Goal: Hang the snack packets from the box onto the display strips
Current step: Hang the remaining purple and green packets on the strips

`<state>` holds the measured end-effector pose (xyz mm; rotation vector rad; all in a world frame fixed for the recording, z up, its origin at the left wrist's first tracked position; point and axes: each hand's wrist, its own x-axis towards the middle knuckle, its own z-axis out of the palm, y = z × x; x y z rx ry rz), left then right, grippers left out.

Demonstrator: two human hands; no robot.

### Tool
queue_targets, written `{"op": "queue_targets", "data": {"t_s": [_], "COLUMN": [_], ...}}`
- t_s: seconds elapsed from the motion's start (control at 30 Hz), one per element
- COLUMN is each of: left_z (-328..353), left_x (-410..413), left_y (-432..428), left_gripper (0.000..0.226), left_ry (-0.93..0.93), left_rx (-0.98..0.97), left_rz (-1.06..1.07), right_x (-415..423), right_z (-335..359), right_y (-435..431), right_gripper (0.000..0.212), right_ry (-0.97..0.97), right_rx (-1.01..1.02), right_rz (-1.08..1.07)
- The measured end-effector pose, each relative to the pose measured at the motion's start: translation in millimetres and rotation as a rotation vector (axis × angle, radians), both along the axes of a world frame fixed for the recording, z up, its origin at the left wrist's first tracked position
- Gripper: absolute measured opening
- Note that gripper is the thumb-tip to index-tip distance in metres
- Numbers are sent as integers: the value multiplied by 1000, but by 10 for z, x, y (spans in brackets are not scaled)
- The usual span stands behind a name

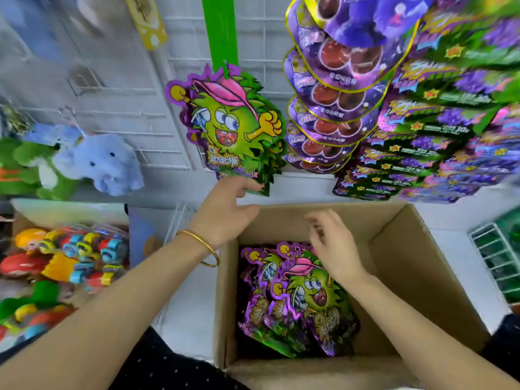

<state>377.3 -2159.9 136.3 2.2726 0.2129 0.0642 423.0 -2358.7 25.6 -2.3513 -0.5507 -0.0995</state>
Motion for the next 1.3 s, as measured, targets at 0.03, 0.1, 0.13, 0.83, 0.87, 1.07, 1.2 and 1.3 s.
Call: {"op": "queue_targets", "data": {"t_s": [0.03, 0.1, 0.13, 0.83, 0.87, 1.07, 1.2, 1.3], "left_z": [-41, -95, -109, -164, -179, -314, -356, -403], "left_x": [-5, 1, 14, 217, 226, 262, 283, 324], "left_y": [-5, -9, -6, -74, -97, -289, -440, -397], "left_gripper": [30, 26, 25, 17, 16, 32, 70, 36], "left_ry": [47, 106, 119, 241, 256, 473, 769, 747], "left_rx": [-10, 12, 20, -58, -74, -370, -968, -1123], "left_rz": [-13, -53, -72, -67, -66, 33, 246, 261], "right_x": [-25, -92, -131, -244, -234, -177, -202, -310], "right_z": [-226, -650, -822, -1196, -1120, -473, -71, 159], "right_y": [-84, -211, -240, -58, -82, -212, -101, 77], "right_gripper": [26, 40, 55, 43, 35, 40, 42, 44], "right_ry": [158, 441, 561, 696, 629, 222, -170, -307], "right_rx": [-74, -254, -320, -595, -604, -519, -233, -165], "right_rz": [-31, -27, -17, -31, -28, -165, -100, 93]}}
